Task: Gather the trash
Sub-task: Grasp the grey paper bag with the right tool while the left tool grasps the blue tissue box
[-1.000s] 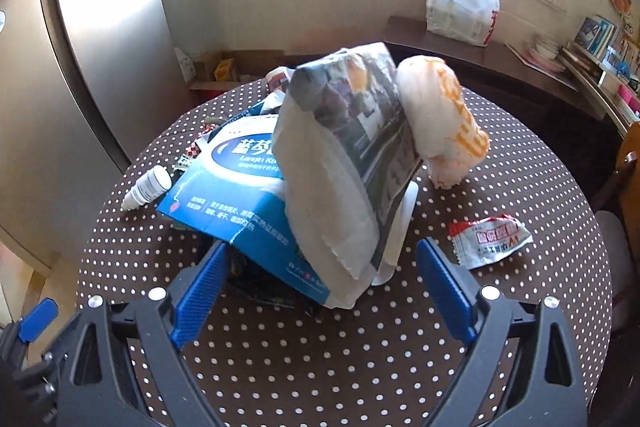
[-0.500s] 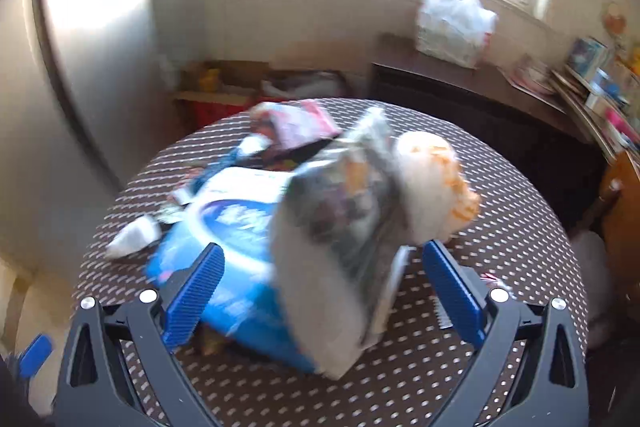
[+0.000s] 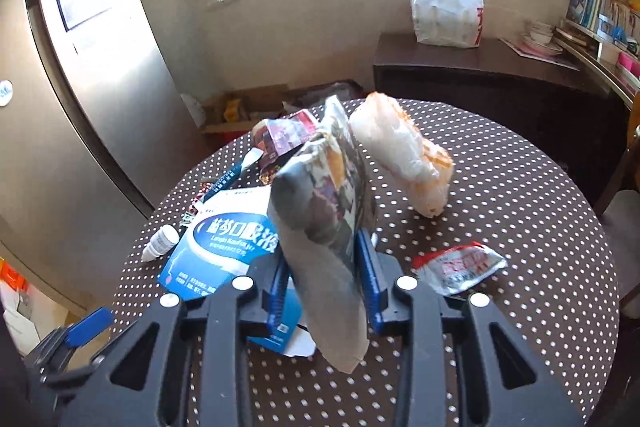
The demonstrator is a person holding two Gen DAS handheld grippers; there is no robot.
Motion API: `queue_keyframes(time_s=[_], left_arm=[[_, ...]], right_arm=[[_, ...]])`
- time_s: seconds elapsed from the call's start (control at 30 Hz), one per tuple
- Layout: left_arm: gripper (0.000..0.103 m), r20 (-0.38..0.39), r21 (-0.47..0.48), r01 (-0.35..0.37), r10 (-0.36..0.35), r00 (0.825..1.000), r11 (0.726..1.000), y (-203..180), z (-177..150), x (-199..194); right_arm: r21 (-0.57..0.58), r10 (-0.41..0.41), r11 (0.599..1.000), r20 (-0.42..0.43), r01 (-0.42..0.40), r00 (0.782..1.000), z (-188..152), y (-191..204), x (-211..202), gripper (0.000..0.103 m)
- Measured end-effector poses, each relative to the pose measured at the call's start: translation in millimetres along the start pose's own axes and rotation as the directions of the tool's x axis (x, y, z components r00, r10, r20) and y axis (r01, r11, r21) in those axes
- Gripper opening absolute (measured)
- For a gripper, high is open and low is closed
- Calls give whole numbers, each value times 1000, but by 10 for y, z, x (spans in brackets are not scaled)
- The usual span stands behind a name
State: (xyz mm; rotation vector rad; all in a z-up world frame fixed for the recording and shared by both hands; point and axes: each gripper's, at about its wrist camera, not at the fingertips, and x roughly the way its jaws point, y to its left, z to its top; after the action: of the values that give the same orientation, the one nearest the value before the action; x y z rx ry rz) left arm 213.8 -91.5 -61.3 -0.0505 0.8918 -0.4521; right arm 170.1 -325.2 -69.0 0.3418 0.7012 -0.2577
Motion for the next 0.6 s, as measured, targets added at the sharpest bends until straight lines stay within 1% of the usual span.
queue_keyframes(time_s=[0.1,0.23,0.33,0.43,0.47,0.53,0.57,0.6], left_arm=[[84,-27,-1,30,-30,999,1000,-151,36,101],[84,-72,-37,74,-76,995,997,-300,61,245],[84,-87,-89,101,-109,990,991,-376,92,346],[84,-88,-101,130,-139,986,986,-447,125,417],[84,-83,-98,123,-131,988,988,-467,134,435],[84,-58,-96,82,-88,994,992,-502,169,468],[80,-44,-91,64,-69,997,994,-518,184,485],[73,-31,-79,37,-40,999,996,-540,198,509]], right_arm=[[24,42,999,34,-43,999,-18,-127,-169,30],[19,52,998,80,-53,995,-10,-253,-378,30],[40,58,997,109,-62,992,-19,-364,-527,30],[53,65,996,132,-73,989,-32,-457,-631,29],[59,68,995,138,-77,988,-44,-478,-664,29],[73,67,994,152,-79,986,-41,-572,-729,29],[79,61,994,156,-75,986,-38,-612,-741,29],[87,56,994,157,-70,986,-42,-655,-745,29]])
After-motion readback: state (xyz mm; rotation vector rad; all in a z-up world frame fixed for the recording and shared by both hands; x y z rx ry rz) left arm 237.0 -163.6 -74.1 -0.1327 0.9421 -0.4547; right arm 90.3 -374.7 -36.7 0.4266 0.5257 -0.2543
